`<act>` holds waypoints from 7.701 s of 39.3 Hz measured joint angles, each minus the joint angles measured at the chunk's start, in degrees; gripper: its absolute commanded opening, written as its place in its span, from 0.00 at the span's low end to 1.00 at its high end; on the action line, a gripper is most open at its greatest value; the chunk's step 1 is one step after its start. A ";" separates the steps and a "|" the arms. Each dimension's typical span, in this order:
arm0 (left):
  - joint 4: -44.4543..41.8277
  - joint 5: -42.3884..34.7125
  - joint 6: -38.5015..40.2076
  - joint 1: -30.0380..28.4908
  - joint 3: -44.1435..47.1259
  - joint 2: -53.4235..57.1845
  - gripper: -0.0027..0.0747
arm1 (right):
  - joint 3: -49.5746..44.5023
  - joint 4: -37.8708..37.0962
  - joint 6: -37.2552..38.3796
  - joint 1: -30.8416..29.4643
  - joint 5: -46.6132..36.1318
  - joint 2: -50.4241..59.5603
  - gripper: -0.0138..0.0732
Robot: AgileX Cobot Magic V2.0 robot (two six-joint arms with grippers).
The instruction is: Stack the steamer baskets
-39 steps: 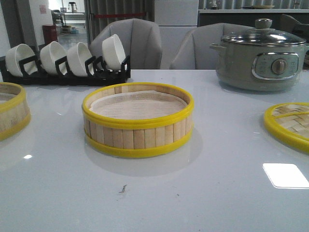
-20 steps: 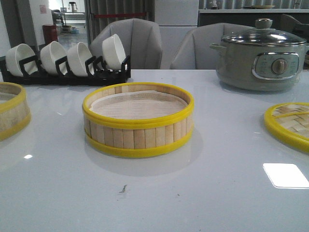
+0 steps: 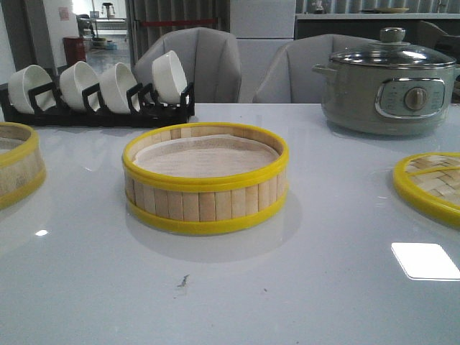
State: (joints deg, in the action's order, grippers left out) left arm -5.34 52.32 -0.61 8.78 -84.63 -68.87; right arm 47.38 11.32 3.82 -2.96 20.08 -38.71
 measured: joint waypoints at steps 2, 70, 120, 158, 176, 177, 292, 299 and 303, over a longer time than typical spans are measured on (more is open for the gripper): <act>-0.12 0.38 0.00 0.00 0.00 0.00 0.14 | 5.68 0.28 0.00 0.00 2.78 -4.69 0.23; 1.77 3.83 0.00 0.00 -0.04 -17.38 0.71 | 22.65 4.71 0.23 0.00 10.65 -29.18 0.73; -3.20 -7.50 5.99 0.00 -0.64 -46.92 0.15 | 22.65 4.71 0.25 0.00 14.21 -30.72 0.73; -1.63 -0.50 6.44 36.15 -17.70 -43.78 0.15 | 22.65 4.71 0.25 0.00 14.21 -30.75 0.73; -1.04 -1.64 6.44 38.26 -17.70 -48.75 0.15 | 22.65 4.61 0.25 0.00 14.21 -30.75 0.73; -1.14 -1.64 6.44 38.26 -17.70 -48.85 0.15 | 22.65 4.61 0.25 0.00 14.21 -30.75 0.73; -4.87 8.59 6.02 6.13 -38.61 -21.50 0.15 | 22.65 4.86 0.25 0.00 14.21 -31.58 0.73; -1.84 6.55 6.75 -2.35 -23.47 -7.79 0.15 | 22.65 5.08 0.25 0.00 14.21 -31.58 0.73; -0.92 2.48 7.09 -3.25 -10.89 0.26 0.15 | 22.65 5.22 0.25 0.00 14.21 -31.58 0.73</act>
State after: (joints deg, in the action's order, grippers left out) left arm -6.27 54.80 6.48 5.53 -95.52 -68.61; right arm 70.02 16.55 4.07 -2.96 34.29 -70.29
